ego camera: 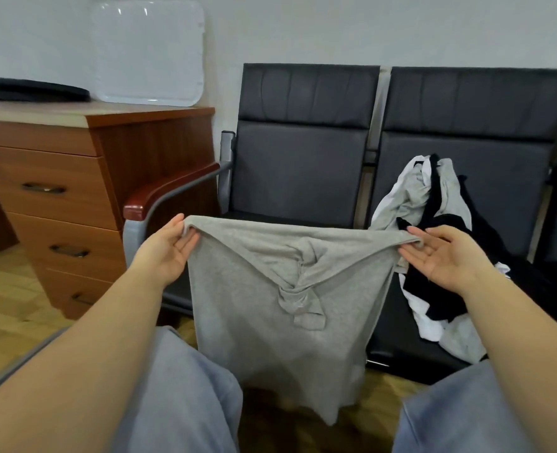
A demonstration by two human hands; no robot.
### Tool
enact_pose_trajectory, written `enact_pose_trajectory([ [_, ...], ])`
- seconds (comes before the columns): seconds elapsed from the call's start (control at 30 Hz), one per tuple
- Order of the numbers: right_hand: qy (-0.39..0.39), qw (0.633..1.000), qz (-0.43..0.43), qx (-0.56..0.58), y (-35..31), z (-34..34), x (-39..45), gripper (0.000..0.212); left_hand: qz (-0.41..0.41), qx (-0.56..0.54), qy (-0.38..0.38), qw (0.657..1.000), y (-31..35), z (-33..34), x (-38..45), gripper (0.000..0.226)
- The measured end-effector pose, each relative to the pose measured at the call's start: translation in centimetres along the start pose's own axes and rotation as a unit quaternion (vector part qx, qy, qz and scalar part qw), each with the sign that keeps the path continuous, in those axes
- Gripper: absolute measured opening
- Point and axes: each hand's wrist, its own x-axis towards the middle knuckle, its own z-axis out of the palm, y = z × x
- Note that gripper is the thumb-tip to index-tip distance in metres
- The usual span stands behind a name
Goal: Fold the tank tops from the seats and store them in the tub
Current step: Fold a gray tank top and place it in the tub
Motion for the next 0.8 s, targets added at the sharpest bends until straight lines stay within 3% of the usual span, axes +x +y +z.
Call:
enact_pose_trajectory([
  [0.1, -0.029, 0.998, -0.044, 0.03, -0.4, -0.4, 0.2, 0.096, -0.009, -0.079, -0.035, 0.996, 0.8, 0.0, -1.1, 0.029],
  [0.13, -0.043, 0.997, -0.047, 0.04, -0.5, -0.4, 0.2, 0.103, -0.01, -0.1, -0.065, 0.993, 1.1, -0.1, -1.5, 0.049],
  [0.2, -0.073, 0.995, -0.044, 0.054, -0.8, -0.4, -0.3, 0.104, -0.007, -0.116, -0.114, 0.987, 1.6, -0.6, -1.6, 0.089],
  [0.23, -0.09, 0.993, -0.043, 0.062, -1.0, -0.5, -0.5, 0.097, -0.004, -0.123, -0.132, 0.984, 1.8, -0.8, -1.6, 0.09],
  [0.33, -0.106, 0.992, -0.045, 0.052, -1.2, -0.5, -0.9, 0.083, -0.007, -0.138, -0.137, 0.981, 1.9, -0.9, -1.8, 0.061],
  [0.4, -0.091, 0.993, -0.058, 0.047, -0.9, -0.6, -0.7, 0.099, -0.003, -0.086, -0.086, 0.993, 1.7, -1.0, -1.4, 0.034],
  [0.47, -0.078, 0.994, -0.063, 0.035, -0.6, -0.5, -0.5, 0.111, 0.003, -0.013, -0.061, 0.998, 1.5, -0.9, -1.3, 0.023],
  [0.53, -0.087, 0.994, -0.062, 0.039, -0.5, -0.4, -0.7, 0.103, 0.007, 0.012, -0.061, 0.998, 1.4, -0.8, -1.3, 0.024],
  [0.63, -0.126, 0.99, -0.048, 0.045, -0.8, 0.1, -1.4, 0.053, -0.006, -0.022, -0.098, 0.995, 1.7, -0.9, -1.7, 0.025],
  [0.7, -0.132, 0.989, -0.051, 0.053, -0.9, 0.3, -1.7, 0.027, -0.014, -0.063, -0.133, 0.989, 2.0, -1.1, -1.9, 0.039],
  [0.8, -0.111, 0.991, -0.064, 0.044, -0.9, 0.5, -1.5, 0.029, -0.004, -0.07, -0.112, 0.991, 2.0, -1.1, -1.7, 0.023],
])
